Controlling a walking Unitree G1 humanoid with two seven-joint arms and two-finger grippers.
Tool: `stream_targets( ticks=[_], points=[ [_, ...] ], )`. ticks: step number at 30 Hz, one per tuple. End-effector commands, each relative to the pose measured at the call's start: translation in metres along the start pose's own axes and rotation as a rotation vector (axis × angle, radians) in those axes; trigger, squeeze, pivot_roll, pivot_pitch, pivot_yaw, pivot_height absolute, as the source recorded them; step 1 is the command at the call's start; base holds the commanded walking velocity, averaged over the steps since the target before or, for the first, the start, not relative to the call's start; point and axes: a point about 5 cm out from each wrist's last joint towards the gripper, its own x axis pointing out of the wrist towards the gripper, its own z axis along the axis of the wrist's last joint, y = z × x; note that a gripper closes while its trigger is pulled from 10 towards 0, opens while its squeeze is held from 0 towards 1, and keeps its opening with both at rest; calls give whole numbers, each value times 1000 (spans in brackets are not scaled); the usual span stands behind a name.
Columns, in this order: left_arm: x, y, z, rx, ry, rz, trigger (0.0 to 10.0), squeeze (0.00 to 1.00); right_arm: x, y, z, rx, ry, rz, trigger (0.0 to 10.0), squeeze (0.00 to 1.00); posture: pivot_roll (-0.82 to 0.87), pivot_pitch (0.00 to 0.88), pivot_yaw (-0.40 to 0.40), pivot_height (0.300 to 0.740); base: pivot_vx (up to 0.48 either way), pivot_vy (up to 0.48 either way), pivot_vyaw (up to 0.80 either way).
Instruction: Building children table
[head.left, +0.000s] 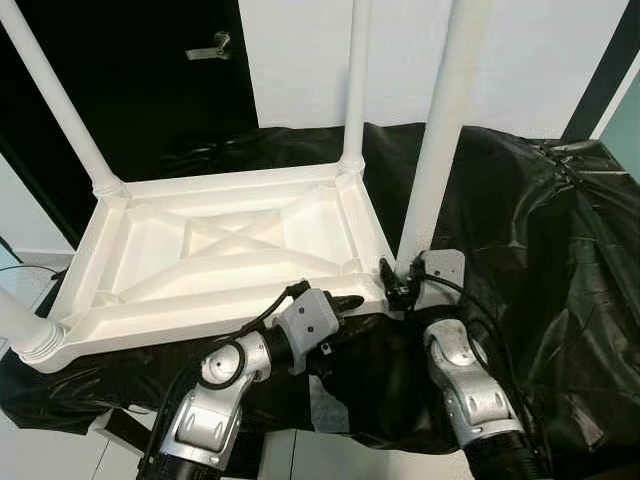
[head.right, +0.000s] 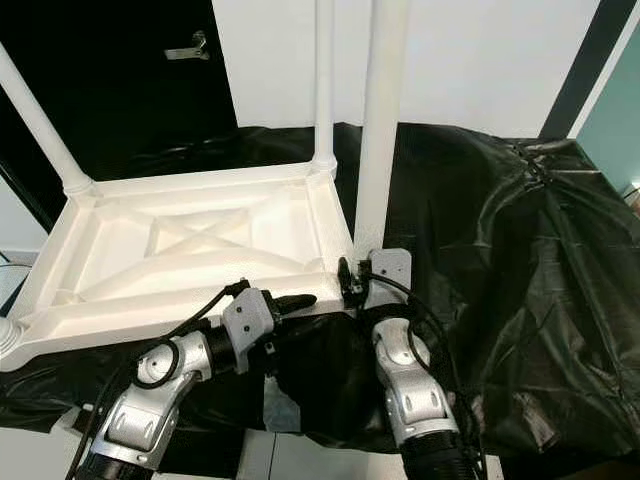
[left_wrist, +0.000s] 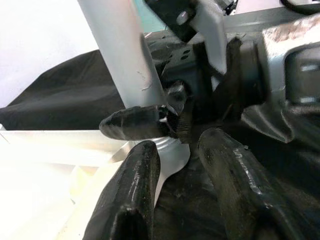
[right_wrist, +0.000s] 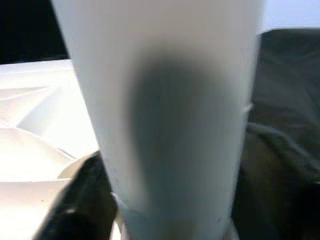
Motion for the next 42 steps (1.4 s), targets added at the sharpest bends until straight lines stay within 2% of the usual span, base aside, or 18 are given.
stream_targets(
  ticks=[1, 4, 5, 6, 7, 11, 12, 15, 18, 21, 25, 26, 33, 34, 40, 41, 42],
  points=[
    [0, 4, -2, -6, 4, 99, 10000, 0, -3, -1, 2, 10, -18, 23, 10000, 1000, 33, 0, 8, 740, 0, 0, 0],
    [-1, 3, -3, -19, 14, 109, 10000, 0, -11, -11, 1, -14, -37, 132, 10000, 1000, 50, 0, -1, 740, 0, 0, 0],
    [-2, 3, -3, -21, 14, 110, 10000, 0, -13, -15, 0, -21, -36, 167, 10000, 847, 55, 0, -4, 740, 0, 0, 0],
    [-2, 3, -3, -21, 14, 110, 10000, 0, -13, -15, 0, -21, -36, 167, 10000, 847, 55, 0, -4, 740, 0, 0, 0],
    [-3, 3, -3, -25, 15, 112, 10000, 0, -14, -19, -1, -33, -34, 215, 10000, 0, 56, 0, -5, 740, 0, 0, 0],
    [-4, 2, -5, -40, 24, 103, 10000, 0, -11, -28, -3, -79, -15, 346, 10000, 0, 59, 0, -10, 740, 0, 0, 0],
    [-4, 2, -5, -40, 24, 103, 10000, 0, -11, -28, -3, -79, -15, 346, 10000, 0, 59, 0, -10, 740, 0, 0, 0],
    [-3, 3, -5, -48, 25, 97, 10000, 0, 2, -33, -5, -114, 15, 438, 10000, 0, 62, 0, -15, 740, 0, 0, 0],
    [-3, 3, -5, -50, 25, 96, 10000, 0, 7, -34, -5, -125, 22, 461, 10000, 0, 65, 0, -18, 740, 0, 0, 0],
    [-2, 3, -6, -53, 25, 96, 10000, 0, 17, -32, -4, -142, 24, 541, 10000, 0, 73, 0, -22, 740, 0, 0, 0],
    [-2, 3, -6, -54, 26, 94, 10000, 0, 19, -28, -4, -157, 25, 584, 10000, 0, 73, 0, -22, 740, 0, 0, 0],
    [-2, 2, -6, -55, 27, 92, 10000, 0, 20, -26, -4, -165, 21, 605, 0, 0, 72, 0, -20, 740, 0, 0, 0],
    [-1, 1, -5, -57, 26, 85, 10000, 0, 21, -21, -4, -163, 7, 657, 0, 0, 71, 0, -18, 740, 0, 0, 0],
    [-1, 1, -5, -57, 27, 83, 10000, 0, 16, -24, -5, -156, 10, 635, 0, 0, 65, 0, -11, 740, 0, 0, 0],
    [-1, 1, -5, -58, 27, 80, 10000, 0, 13, -28, -7, -141, 9, 596, 0, 0, 62, 0, -9, 740, 0, 0, 0],
    [-1, 0, -5, -59, 27, 76, 10000, 0, 11, -29, -8, -143, 8, 549, 6353, 0, 56, 0, -1, 740, 0, 0, 0],
    [-2, 0, -5, -60, 28, 72, 10000, 0, 9, -29, -8, -138, 1, 491, 10000, 0, 52, 0, 5, 740, 0, 0, 0]
  ],
)
